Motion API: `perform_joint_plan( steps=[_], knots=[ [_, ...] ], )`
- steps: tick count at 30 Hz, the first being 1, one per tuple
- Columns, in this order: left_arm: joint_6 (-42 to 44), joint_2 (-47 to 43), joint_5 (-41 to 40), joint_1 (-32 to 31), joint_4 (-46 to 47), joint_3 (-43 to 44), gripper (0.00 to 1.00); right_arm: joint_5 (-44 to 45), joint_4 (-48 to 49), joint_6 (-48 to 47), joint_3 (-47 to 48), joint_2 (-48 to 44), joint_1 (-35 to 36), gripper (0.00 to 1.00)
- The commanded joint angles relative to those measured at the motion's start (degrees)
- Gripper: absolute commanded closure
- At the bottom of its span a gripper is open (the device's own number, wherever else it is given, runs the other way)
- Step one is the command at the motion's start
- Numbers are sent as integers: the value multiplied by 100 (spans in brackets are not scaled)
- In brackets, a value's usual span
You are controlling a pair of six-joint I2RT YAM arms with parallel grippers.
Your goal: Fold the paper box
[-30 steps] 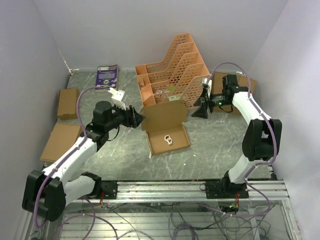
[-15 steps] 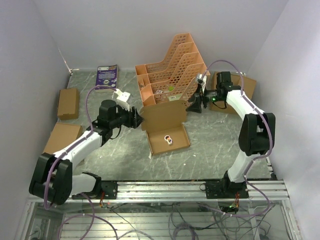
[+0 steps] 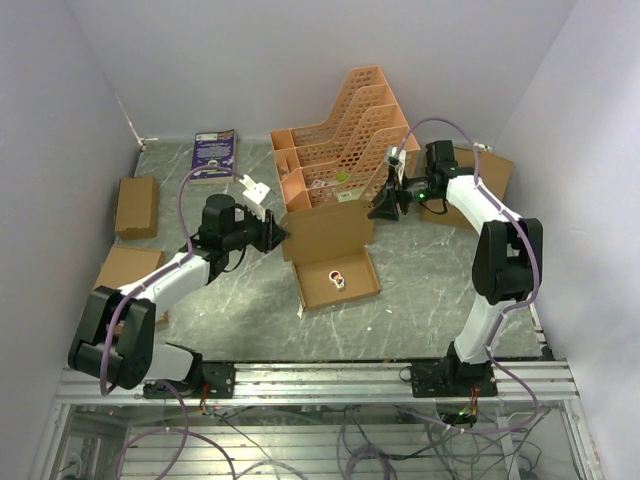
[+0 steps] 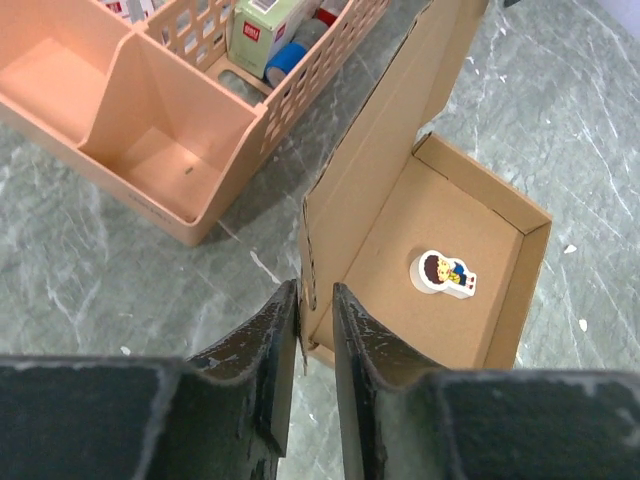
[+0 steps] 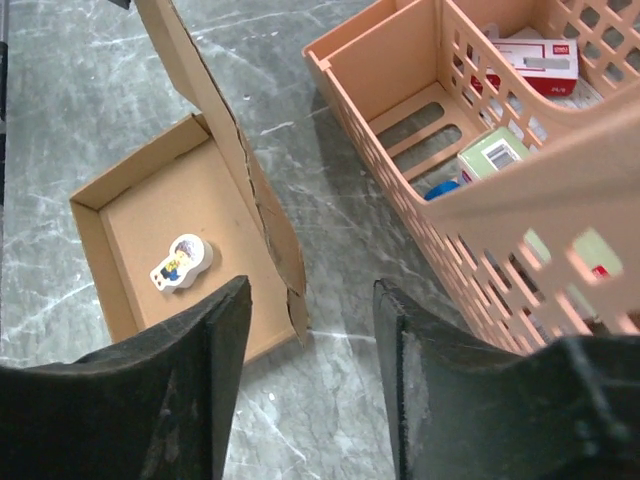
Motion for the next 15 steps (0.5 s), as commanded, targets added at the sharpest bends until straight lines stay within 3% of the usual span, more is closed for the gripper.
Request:
perform_joint_plan(
  steps=[1,6,13,15],
  knots=[
    [230,75,274,41,225,258,72,0,-168,-207,204,91,161,52],
    [203,121,316,42,266,271,81,-28,-279,-449,100,3,232,67],
    [243,87,325,33,110,339,93,91,-428,-600,119,-127,278,100],
    [217,0,247,22,170,289,93,130,-350,-546,39,-222,278,100]
  ],
)
